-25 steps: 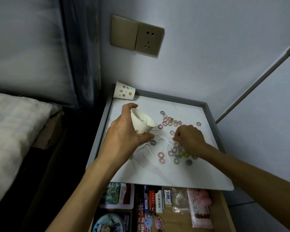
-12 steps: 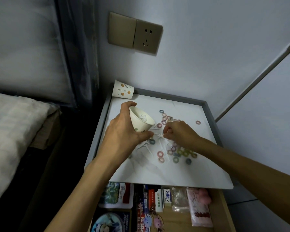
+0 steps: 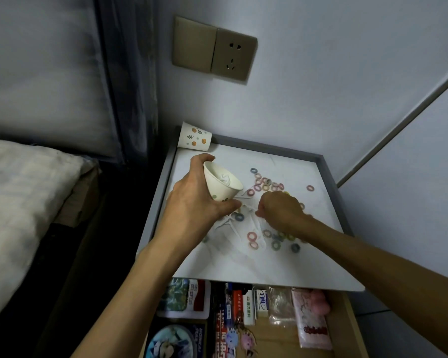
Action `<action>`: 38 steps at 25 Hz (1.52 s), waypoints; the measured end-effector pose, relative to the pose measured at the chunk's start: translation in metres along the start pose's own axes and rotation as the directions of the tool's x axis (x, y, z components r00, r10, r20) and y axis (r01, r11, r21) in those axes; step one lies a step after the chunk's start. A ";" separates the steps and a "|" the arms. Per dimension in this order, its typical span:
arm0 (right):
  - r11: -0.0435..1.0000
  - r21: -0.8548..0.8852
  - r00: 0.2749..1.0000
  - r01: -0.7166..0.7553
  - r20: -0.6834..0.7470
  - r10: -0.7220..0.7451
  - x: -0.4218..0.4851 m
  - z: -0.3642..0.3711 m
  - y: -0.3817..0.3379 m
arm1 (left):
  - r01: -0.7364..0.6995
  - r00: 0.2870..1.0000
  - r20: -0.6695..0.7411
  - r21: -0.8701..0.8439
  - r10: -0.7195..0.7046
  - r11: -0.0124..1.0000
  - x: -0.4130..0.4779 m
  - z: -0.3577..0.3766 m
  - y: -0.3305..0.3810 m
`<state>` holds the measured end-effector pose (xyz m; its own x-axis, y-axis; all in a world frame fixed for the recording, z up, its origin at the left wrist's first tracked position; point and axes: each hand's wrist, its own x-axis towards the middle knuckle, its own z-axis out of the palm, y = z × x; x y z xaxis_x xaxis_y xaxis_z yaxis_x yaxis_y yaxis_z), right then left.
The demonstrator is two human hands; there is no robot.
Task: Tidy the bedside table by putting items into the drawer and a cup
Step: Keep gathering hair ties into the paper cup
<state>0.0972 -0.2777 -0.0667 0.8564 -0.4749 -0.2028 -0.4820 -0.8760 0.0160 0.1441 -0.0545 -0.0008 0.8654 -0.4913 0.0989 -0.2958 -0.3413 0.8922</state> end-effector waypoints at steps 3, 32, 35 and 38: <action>0.998 0.019 0.998 0.055 -0.003 -0.055 0.003 0.000 0.003 | -0.002 1.000 -0.003 -0.003 0.002 1.000 0.000 -0.001 0.000; 0.929 0.122 0.937 0.348 -0.082 -0.340 0.047 -0.068 -0.010 | 0.021 0.996 -0.090 -0.093 -0.029 0.995 0.004 -0.014 -0.004; 0.962 0.067 0.964 0.264 -0.059 -0.260 0.060 -0.029 -0.001 | 0.025 0.994 -0.107 -0.114 -0.037 0.993 0.004 -0.018 -0.004; 0.961 0.063 0.960 0.269 -0.090 -0.263 0.067 -0.017 0.001 | 0.017 0.993 -0.111 -0.116 -0.030 0.993 0.005 -0.019 -0.003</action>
<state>0.1572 -0.3119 -0.0633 0.9662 -0.2329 -0.1109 -0.2441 -0.9645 -0.1007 0.1569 -0.0405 0.0054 0.9134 -0.3889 0.1205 -0.2322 -0.2544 0.9388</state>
